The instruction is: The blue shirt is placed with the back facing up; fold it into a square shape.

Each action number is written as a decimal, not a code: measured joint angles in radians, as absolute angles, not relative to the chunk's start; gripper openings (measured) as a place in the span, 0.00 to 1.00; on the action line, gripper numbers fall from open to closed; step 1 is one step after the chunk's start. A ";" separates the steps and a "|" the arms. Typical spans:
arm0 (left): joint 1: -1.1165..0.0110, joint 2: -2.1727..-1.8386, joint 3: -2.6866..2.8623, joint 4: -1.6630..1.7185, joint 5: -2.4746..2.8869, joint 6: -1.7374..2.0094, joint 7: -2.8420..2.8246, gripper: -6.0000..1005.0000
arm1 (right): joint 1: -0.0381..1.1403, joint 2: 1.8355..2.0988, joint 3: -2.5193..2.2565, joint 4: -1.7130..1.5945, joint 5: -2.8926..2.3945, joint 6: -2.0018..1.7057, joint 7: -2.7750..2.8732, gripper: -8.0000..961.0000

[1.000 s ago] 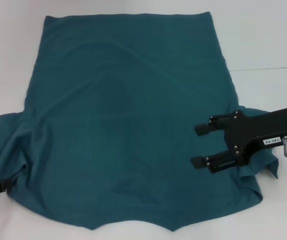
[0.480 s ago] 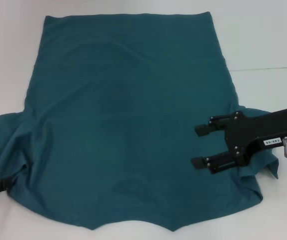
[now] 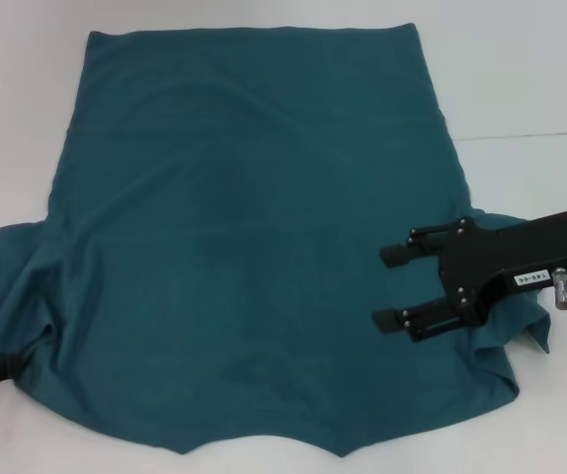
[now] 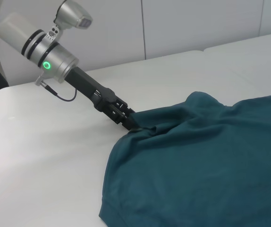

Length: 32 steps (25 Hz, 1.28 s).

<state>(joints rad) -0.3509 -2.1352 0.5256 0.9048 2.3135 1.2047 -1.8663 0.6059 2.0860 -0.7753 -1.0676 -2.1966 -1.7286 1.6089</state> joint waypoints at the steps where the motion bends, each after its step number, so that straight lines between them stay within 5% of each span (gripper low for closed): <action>1: -0.351 -2.135 0.526 0.905 2.313 1.205 -1.866 0.79 | 0.606 2.086 -0.776 -1.068 -2.197 -1.728 1.609 0.93; 5: -0.354 -2.144 0.519 0.904 2.299 1.177 -1.860 0.78 | 0.606 2.086 -0.776 -1.067 -2.197 -1.725 1.609 0.92; 27: -0.369 -2.161 0.549 0.907 2.297 1.154 -1.858 0.08 | 0.605 2.088 -0.776 -1.066 -2.187 -1.711 1.609 0.92; 32: -0.395 -2.161 0.549 0.912 2.296 1.182 -1.863 0.02 | 0.602 2.089 -0.775 -1.066 -2.184 -1.711 1.611 0.92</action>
<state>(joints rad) -0.3946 -2.1615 0.5492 0.9120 2.2955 1.1820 -1.8630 0.6017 2.0891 -0.7748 -1.0660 -2.1839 -1.7112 1.6114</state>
